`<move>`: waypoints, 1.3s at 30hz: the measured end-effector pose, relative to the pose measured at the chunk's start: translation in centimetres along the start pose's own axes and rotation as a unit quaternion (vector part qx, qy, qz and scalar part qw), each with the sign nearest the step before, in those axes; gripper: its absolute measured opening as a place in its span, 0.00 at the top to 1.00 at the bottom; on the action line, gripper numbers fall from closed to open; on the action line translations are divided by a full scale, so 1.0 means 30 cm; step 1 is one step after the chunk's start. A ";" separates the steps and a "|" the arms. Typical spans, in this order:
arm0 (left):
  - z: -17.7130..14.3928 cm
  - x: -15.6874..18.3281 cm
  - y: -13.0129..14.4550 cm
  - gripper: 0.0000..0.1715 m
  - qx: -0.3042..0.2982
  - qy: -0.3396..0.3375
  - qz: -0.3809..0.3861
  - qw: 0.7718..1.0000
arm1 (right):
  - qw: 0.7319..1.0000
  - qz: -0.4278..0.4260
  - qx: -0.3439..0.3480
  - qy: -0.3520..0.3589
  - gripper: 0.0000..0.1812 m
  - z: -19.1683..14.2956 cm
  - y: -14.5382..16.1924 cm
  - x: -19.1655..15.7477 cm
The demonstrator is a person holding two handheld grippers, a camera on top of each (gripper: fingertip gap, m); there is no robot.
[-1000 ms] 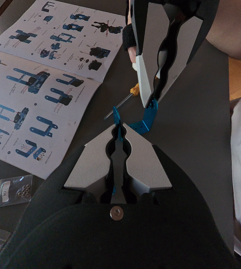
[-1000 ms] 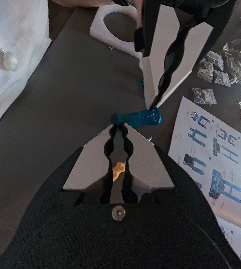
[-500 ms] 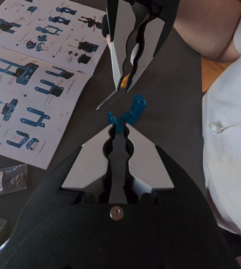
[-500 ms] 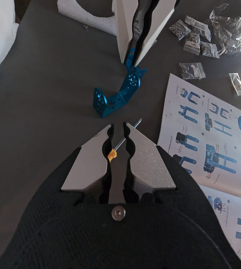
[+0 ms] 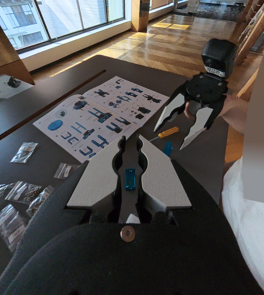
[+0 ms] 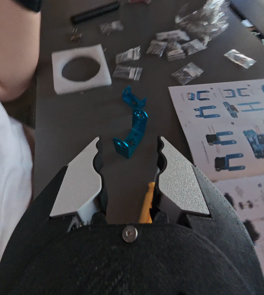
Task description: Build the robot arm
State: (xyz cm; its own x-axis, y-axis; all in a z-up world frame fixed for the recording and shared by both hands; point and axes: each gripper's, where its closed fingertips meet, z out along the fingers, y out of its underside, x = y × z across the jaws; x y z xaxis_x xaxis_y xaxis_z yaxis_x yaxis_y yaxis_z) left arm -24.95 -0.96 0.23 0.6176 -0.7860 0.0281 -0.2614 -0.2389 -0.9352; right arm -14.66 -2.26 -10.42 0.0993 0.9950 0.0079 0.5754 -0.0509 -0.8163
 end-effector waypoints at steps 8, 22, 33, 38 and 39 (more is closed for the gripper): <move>-0.173 0.074 0.099 0.95 0.031 -0.047 -0.056 0.997 | 0.974 0.156 0.022 0.165 0.71 0.078 0.095 0.008; -0.114 0.184 0.141 0.92 0.036 0.007 -0.086 0.996 | 0.989 0.105 0.021 0.099 0.86 0.011 0.180 -0.024; 0.015 0.304 0.187 0.88 0.015 0.006 -0.130 0.991 | 0.993 -0.002 0.003 0.115 0.85 -0.046 0.228 -0.043; 0.000 0.308 0.187 0.86 0.004 -0.015 -0.132 0.991 | 0.995 0.012 -0.006 0.100 0.84 -0.037 0.237 -0.043; -0.005 0.311 0.184 0.86 0.005 -0.009 -0.135 0.991 | 0.995 0.018 -0.013 0.094 0.85 -0.032 0.243 -0.044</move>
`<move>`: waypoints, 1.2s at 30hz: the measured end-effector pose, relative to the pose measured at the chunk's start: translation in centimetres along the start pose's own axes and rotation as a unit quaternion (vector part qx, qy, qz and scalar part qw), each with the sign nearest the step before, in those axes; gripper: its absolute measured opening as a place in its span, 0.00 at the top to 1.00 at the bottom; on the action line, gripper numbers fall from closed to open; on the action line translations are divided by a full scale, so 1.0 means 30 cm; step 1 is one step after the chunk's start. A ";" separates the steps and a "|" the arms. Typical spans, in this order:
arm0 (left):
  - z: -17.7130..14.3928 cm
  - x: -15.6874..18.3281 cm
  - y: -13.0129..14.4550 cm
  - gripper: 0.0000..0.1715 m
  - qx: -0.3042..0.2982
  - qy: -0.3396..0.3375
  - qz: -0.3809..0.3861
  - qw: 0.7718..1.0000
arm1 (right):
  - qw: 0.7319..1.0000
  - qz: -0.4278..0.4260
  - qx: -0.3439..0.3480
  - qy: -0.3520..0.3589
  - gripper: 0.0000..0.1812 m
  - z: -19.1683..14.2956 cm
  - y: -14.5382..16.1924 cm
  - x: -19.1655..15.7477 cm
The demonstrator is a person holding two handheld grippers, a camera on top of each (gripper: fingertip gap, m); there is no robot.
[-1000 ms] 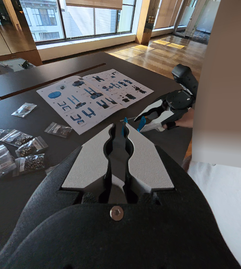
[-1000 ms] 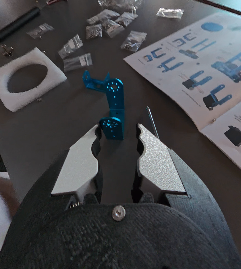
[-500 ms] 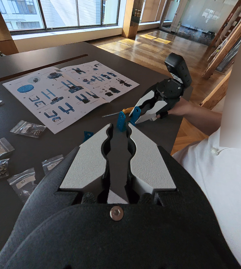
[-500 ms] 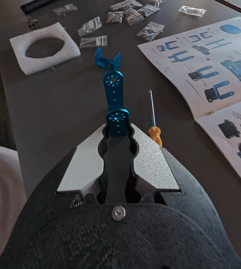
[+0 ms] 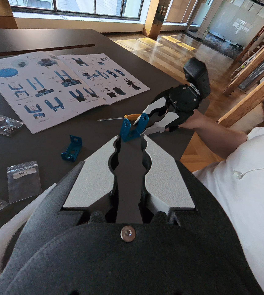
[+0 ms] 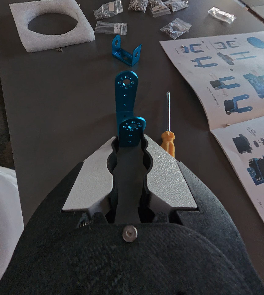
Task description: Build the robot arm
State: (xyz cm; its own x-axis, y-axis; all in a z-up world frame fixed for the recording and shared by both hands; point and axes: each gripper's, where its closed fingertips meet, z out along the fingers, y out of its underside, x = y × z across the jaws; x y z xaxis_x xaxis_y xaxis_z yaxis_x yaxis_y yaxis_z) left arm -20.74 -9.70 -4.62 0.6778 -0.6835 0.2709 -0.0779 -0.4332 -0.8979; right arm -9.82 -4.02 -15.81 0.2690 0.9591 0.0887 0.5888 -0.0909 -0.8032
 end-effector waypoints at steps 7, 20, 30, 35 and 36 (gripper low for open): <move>-0.081 -0.119 0.011 0.86 -0.015 0.005 0.031 0.999 | 0.999 0.014 -0.029 0.001 0.85 0.017 0.025 0.006; -0.142 -0.376 0.033 0.88 -0.062 0.112 0.049 0.991 | 0.998 0.059 -0.035 0.014 0.85 0.095 -0.029 -0.013; -0.065 -0.390 -0.005 0.87 -0.046 0.141 0.071 0.986 | 0.997 0.067 -0.037 0.016 0.86 0.100 -0.031 -0.014; -0.069 -0.410 0.008 0.87 -0.059 0.107 0.066 0.990 | 0.998 0.052 -0.036 0.021 0.86 0.111 -0.041 -0.017; -0.071 -0.409 0.011 0.87 -0.057 0.098 0.067 0.991 | 0.998 0.047 -0.035 0.020 0.86 0.114 -0.044 -0.019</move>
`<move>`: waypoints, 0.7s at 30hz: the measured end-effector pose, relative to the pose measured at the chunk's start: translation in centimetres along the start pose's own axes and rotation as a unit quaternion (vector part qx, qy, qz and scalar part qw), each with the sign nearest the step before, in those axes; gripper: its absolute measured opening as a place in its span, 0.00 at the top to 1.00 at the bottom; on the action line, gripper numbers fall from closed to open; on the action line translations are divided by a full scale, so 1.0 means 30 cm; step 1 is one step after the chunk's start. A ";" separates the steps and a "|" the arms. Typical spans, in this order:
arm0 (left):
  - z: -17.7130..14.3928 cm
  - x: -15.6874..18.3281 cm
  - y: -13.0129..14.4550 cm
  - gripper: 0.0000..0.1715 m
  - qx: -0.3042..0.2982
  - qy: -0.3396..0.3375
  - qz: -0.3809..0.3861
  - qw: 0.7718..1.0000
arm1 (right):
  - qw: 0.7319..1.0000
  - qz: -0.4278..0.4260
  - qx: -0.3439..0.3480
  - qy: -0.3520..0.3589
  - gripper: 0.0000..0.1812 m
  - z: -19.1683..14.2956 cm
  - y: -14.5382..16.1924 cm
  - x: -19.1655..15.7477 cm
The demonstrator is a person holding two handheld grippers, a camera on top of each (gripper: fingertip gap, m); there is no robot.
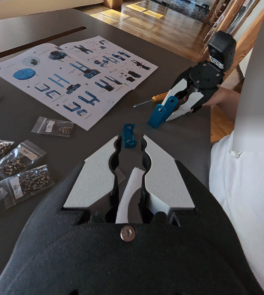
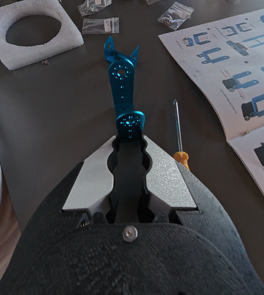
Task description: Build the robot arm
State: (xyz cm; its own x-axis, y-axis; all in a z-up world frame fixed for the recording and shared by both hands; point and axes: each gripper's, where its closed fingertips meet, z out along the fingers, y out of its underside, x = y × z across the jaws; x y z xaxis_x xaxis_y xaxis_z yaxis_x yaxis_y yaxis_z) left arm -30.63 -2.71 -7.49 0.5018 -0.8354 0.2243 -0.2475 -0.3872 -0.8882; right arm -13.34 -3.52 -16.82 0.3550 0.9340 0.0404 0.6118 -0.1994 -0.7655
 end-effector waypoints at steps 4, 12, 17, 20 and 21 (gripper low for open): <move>0.070 0.000 0.091 0.83 -0.075 -0.042 -0.028 0.996 | 1.000 -0.024 0.000 -0.008 0.86 0.004 -0.006 -0.001; 0.248 0.008 0.168 0.80 -0.165 -0.080 0.034 0.982 | 0.999 -0.047 0.009 0.011 0.81 -0.010 -0.004 0.007; 0.289 -0.009 0.204 0.87 -0.197 -0.109 0.052 0.973 | 0.998 -0.063 0.013 0.014 0.78 -0.038 0.014 0.004; 0.280 -0.019 0.195 0.87 -0.197 -0.132 0.071 0.969 | 0.998 -0.060 0.014 0.004 0.75 -0.066 0.027 -0.002; 0.270 -0.021 0.188 0.87 -0.195 -0.139 0.078 0.968 | 0.998 -0.053 0.022 -0.008 0.73 -0.082 0.023 -0.010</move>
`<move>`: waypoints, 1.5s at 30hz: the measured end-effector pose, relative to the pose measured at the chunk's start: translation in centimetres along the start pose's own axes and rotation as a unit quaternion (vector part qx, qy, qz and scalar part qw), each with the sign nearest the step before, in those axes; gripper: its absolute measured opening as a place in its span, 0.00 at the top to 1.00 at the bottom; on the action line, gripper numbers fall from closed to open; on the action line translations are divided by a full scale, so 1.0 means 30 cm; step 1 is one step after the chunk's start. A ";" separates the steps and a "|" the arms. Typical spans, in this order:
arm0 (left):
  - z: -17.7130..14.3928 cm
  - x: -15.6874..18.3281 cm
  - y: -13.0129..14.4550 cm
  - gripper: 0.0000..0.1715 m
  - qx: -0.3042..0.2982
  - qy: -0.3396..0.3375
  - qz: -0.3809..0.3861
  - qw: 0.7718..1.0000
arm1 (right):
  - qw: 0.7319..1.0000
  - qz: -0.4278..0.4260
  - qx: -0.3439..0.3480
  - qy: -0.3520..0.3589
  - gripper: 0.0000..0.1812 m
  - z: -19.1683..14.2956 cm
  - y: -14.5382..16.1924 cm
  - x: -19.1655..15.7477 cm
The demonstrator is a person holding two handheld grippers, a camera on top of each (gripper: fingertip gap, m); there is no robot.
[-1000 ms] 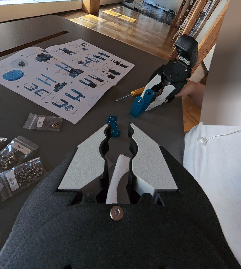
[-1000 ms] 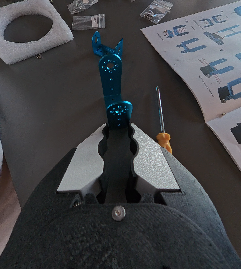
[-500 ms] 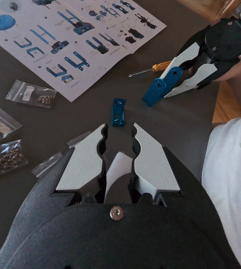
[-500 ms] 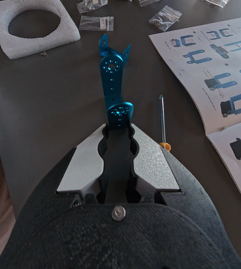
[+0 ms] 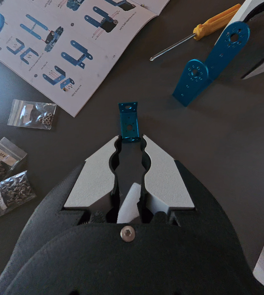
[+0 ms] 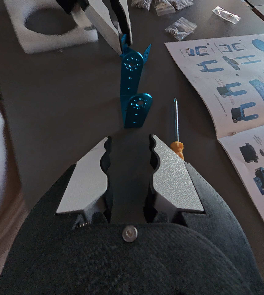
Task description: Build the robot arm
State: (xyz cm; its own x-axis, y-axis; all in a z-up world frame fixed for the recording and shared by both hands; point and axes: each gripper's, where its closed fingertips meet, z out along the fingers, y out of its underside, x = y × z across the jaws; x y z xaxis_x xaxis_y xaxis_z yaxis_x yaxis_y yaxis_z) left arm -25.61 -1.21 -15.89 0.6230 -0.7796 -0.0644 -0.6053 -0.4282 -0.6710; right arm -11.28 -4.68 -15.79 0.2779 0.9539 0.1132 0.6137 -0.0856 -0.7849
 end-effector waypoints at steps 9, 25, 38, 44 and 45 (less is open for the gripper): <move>-0.259 -0.001 -0.083 0.87 0.089 -0.122 0.134 0.979 | 0.899 0.267 0.195 -0.288 0.75 -0.249 -0.435 0.022; -0.476 0.040 -0.180 0.88 0.172 -0.343 0.408 0.828 | 0.657 0.464 -0.127 -0.580 0.75 0.118 -0.702 -0.114; -0.504 -0.002 -0.047 0.70 0.282 -0.062 0.078 0.954 | 0.680 0.459 -0.104 -0.562 0.87 0.220 -0.693 -0.156; -0.568 -0.024 0.041 0.70 0.331 0.232 -0.190 0.895 | 0.856 0.219 -0.042 -0.466 0.87 0.295 -0.693 -0.240; -0.556 -0.033 0.057 0.71 0.332 0.234 -0.192 0.893 | 0.874 0.182 -0.029 -0.450 0.87 0.303 -0.699 -0.258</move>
State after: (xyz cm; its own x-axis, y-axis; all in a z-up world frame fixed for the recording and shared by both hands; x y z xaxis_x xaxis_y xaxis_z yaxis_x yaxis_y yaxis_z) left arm -35.51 -8.81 -4.64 0.3528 -0.8052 0.4767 0.1334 -0.4609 -0.8774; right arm -33.02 -7.64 -5.74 -0.2144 0.6977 -0.6836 0.6499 -0.4206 -0.6331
